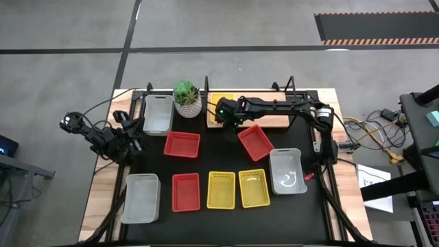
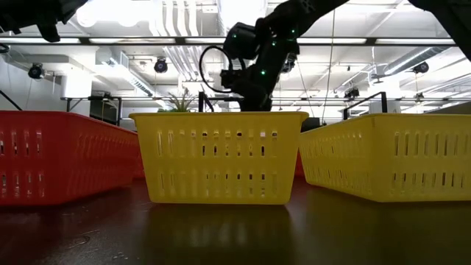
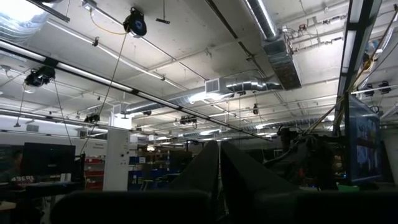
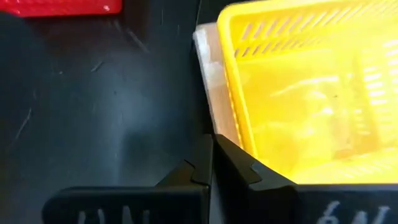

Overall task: Stack baskets on shelf by color
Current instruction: Put the top yellow bin on the shelf

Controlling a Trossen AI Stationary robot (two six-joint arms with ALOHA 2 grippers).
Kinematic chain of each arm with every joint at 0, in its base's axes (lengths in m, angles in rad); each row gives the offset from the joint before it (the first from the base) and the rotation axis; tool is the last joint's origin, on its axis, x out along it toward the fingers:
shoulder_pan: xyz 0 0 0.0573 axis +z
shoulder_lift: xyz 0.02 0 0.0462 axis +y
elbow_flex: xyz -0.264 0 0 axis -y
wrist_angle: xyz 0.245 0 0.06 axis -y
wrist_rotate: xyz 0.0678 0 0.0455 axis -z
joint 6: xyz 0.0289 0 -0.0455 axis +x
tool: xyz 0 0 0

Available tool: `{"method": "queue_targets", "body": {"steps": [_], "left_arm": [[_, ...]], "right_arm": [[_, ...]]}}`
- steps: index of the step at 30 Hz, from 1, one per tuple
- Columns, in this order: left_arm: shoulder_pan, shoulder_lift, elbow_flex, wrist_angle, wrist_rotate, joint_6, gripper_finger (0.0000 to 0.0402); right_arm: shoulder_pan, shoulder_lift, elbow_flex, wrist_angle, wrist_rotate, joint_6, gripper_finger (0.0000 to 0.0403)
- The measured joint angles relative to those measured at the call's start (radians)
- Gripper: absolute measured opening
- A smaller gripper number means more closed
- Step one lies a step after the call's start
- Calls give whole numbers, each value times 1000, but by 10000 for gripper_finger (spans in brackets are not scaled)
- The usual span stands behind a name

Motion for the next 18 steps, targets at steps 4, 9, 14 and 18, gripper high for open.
{"method": "queue_targets", "body": {"steps": [4, 9, 14, 18], "left_arm": [[0, 0, 0, 0, 0, -1, 2], [0, 0, 0, 0, 0, -1, 2], [0, 0, 0, 0, 0, -1, 2], [0, 0, 0, 0, 0, -1, 2]], "right_arm": [[0, 0, 0, 24, 37, 0, 9], [-2, -1, 0, 51, 62, 0, 9], [-2, -2, 0, 53, 62, 0, 9], [12, -17, 0, 49, 65, 4, 9]]}}
